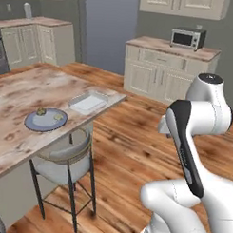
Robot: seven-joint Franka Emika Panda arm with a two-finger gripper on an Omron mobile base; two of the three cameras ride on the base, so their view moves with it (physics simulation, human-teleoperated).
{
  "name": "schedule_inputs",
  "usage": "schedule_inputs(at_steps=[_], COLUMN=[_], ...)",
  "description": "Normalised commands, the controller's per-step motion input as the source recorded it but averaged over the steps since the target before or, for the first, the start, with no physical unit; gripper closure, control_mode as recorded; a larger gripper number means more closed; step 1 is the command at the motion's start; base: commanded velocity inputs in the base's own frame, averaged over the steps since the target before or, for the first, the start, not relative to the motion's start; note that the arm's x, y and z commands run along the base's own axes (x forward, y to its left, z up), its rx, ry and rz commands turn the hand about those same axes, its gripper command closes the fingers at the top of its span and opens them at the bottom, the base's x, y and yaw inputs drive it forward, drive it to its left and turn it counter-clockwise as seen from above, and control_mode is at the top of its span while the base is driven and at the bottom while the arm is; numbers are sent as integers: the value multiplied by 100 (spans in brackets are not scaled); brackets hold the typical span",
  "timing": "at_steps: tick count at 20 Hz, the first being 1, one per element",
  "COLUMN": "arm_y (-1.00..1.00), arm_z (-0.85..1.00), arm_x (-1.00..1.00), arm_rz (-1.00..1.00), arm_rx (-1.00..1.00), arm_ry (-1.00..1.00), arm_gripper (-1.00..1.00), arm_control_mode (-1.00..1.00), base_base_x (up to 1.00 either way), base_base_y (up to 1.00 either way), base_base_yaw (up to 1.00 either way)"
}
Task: Place two dumplings into each of the tupperware containers and then place the containers in the fridge.
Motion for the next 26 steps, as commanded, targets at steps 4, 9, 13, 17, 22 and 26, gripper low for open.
schedule_inputs(at_steps=[4, 9, 13, 17, 22, 26], arm_y=[0, 0, 0, 0, 0, 0], arm_z=[0, 0, 0, 0, 0, 0], arm_x=[0, 0, 0, 0, 0, 0], arm_rz=[0, 0, 0, 0, 0, 0], arm_rx=[0, 0, 0, 0, 0, 0], arm_ry=[0, 0, 0, 0, 0, 0], arm_gripper=[-100, -100, -100, -100, -100, -100], arm_control_mode=[100, 100, 100, 100, 100, 100], base_base_x=[48, 26, 50, 64, 58, 83], base_base_y=[-54, -27, -22, -64, -74, -48], base_base_yaw=[60, 64, 66, 51, 25, 14])
